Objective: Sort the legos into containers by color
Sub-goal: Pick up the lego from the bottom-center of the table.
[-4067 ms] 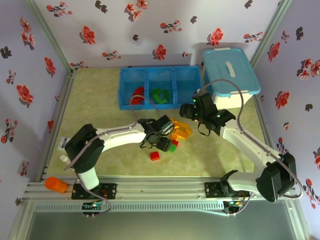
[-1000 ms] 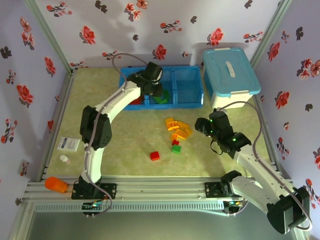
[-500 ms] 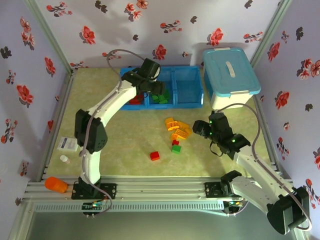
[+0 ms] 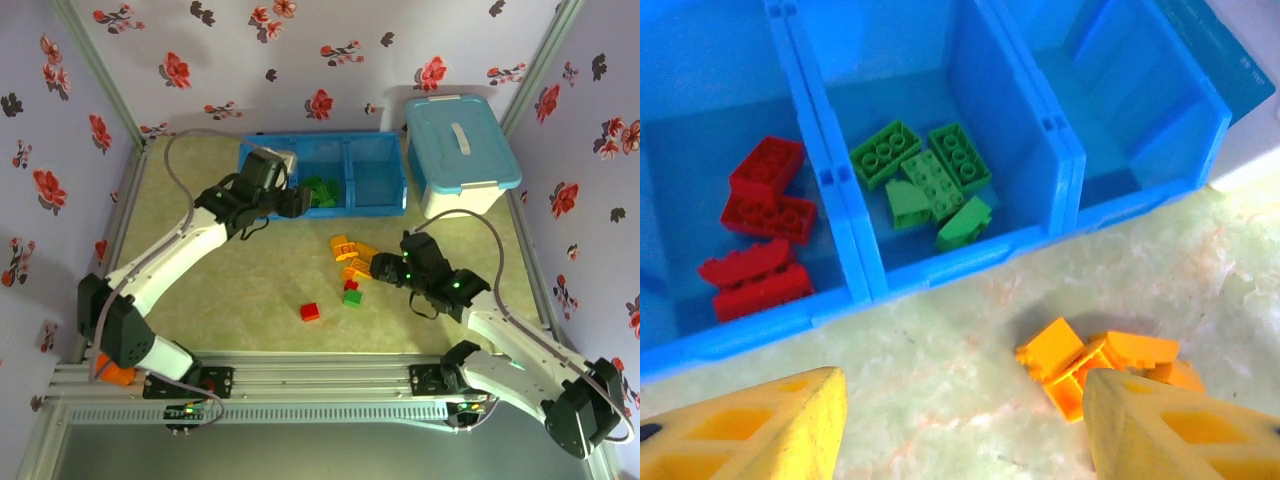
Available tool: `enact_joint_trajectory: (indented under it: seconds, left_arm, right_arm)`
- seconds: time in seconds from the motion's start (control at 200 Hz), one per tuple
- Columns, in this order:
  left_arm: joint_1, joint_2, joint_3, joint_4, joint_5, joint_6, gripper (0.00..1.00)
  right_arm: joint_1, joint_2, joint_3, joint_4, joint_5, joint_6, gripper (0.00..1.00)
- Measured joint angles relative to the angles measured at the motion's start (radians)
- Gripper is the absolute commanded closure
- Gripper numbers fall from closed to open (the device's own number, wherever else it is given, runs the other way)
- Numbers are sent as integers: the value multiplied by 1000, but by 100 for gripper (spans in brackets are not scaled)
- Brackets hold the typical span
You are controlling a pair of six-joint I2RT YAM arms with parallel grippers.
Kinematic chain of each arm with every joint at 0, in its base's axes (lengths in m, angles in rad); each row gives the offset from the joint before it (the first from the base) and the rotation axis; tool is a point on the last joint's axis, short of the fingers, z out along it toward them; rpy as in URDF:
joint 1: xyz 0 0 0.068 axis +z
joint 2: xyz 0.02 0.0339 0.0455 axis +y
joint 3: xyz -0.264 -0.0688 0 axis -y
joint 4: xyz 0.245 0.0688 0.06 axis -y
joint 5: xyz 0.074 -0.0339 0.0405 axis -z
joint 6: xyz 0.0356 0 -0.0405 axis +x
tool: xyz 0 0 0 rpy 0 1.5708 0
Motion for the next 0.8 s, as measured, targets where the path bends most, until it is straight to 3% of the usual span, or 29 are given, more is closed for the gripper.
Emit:
enact_joint_trajectory:
  seconds: [0.33, 0.8]
  left_arm:
    - [0, -170, -324, 82, 1, -92, 37]
    - [0, -283, -474, 105, 0, -160, 38]
  right_arm:
    - [214, 157, -47, 5, 106, 213, 30]
    - [361, 396, 18, 71, 162, 346, 32]
